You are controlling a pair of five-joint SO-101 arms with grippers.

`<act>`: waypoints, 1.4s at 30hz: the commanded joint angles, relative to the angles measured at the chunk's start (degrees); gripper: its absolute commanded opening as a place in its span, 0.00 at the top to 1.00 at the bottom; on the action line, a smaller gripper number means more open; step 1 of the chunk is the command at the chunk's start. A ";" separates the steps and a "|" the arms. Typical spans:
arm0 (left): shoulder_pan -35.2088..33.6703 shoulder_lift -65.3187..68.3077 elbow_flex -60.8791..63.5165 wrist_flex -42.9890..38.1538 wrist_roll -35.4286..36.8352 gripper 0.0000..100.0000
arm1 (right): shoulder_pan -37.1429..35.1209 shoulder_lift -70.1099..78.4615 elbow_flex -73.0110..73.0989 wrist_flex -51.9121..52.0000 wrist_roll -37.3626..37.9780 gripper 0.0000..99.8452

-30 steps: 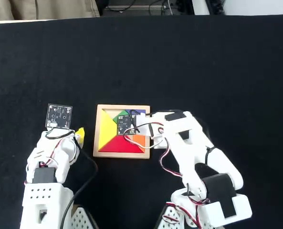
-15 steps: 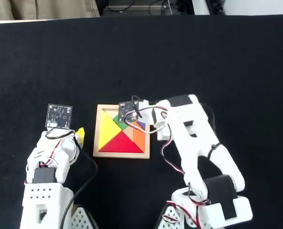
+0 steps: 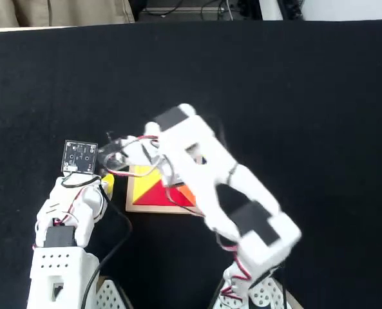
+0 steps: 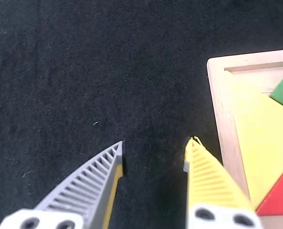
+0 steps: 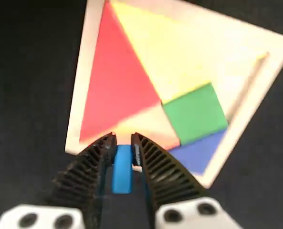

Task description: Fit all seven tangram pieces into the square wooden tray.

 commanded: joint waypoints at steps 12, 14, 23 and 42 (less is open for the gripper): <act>0.75 -0.62 -0.22 -0.88 0.18 0.79 | -3.96 15.08 -19.30 7.38 -4.48 0.90; 0.75 -0.62 -0.22 -0.88 0.18 0.79 | -3.96 15.60 -19.65 7.12 -4.48 0.81; 0.22 -0.62 -0.22 -0.88 0.53 0.79 | -1.93 12.62 -23.43 8.53 -4.48 0.74; 0.22 -0.62 -0.31 -0.88 0.26 0.79 | -2.11 0.92 7.52 -2.90 -11.60 0.99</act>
